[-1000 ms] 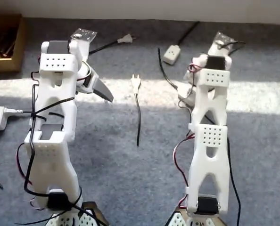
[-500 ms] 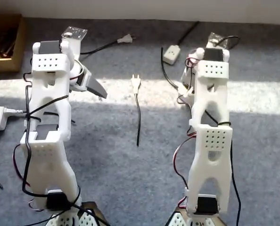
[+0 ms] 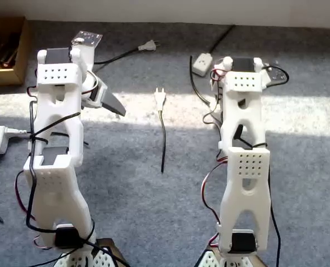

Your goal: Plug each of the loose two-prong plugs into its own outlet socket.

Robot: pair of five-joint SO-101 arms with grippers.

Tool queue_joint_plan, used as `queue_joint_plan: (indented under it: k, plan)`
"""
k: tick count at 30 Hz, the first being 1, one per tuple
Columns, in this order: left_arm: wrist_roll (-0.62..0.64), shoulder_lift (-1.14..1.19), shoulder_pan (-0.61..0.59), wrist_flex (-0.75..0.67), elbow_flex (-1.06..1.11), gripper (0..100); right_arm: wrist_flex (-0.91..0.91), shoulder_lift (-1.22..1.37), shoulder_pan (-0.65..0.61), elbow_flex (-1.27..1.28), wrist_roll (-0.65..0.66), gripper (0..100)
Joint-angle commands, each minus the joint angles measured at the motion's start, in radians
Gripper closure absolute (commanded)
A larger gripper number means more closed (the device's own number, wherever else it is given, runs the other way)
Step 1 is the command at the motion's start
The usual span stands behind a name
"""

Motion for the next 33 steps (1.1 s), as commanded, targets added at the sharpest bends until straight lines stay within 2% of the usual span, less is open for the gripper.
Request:
queue_joint_plan:
  k: [1,9,11,13,17,19,21,24,29,33]
  plan:
    - [0.006,-0.019,0.002,-0.002,-0.002,55,-0.105,-0.01,0.027,0.015,-0.015,55.2]
    - [0.006,-0.019,0.004,-0.002,-0.002,55,-0.145,0.101,0.025,0.015,0.025,55.3]
    - [0.006,-0.019,0.004,-0.002,-0.002,55,-0.154,0.108,0.025,0.015,0.032,58.2]
    - [0.006,-0.019,0.004,-0.002,-0.002,55,-0.151,0.108,0.03,0.015,0.037,67.4]
    - [0.006,-0.019,0.004,-0.002,-0.002,55,-0.097,0.107,0.031,0.008,0.107,99.5]
    - [0.006,-0.019,0.004,-0.002,-0.002,55,-0.01,0.107,0.024,-0.03,0.133,95.6]
    - [0.006,-0.019,0.004,-0.003,-0.002,55,0.102,0.107,0.012,-0.099,0.149,99.8]
    - [0.006,-0.019,0.004,-0.003,-0.002,55,0.12,0.099,-0.005,-0.128,0.315,99.5]
    - [0.006,-0.019,0.004,-0.008,-0.002,55,0.12,0.045,-0.061,0.099,0.486,99.5]
    - [0.002,-0.019,0.007,-0.023,-0.004,55,0.12,-0.096,-0.136,0.348,0.657,99.5]
